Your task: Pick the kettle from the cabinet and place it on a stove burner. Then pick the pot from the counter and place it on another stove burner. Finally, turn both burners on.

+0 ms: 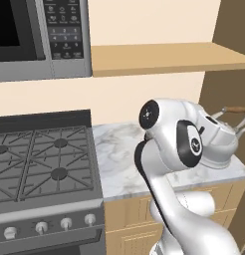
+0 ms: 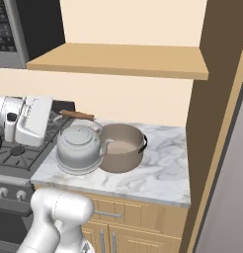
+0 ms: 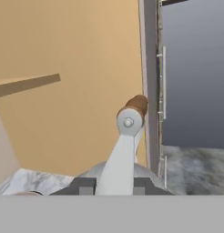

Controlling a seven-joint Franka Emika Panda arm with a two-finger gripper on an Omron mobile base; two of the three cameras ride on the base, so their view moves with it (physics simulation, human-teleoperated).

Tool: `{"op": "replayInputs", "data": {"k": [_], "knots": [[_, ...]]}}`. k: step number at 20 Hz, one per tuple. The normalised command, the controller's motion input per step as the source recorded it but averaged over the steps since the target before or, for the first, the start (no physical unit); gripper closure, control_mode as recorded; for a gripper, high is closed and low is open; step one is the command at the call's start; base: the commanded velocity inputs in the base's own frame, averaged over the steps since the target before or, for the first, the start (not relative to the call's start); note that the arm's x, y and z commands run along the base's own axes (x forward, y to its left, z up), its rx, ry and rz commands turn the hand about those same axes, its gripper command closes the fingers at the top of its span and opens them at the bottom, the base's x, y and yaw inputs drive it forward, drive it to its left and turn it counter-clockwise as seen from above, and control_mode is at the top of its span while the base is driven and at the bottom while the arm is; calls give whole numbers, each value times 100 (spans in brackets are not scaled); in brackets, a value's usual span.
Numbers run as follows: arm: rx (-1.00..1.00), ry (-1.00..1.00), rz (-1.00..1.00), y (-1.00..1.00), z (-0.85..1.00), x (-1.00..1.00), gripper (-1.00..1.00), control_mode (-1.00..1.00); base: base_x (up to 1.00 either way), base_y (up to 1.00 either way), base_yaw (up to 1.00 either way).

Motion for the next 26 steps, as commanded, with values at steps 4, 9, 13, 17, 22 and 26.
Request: {"op": "replayInputs", "data": {"k": [4, 9, 13, 17, 22, 26], "knots": [[0, -1, 0, 0, -17, -59, 100, -100, 0, 0, 0], [0, 0, 0, 0, -4, -13, 100, -100, 0, 0, 0], [0, 0, 0, 0, 0, 0, 100, -100, 0, 0, 0], [0, 0, 0, 0, 0, 0, 100, -100, 0, 0, 0], [0, -1, 0, 0, 0, -3, 100, 100, -36, 7, 0], [0, 0, 0, 0, 0, 0, 100, 100, -30, 25, 0]]}}
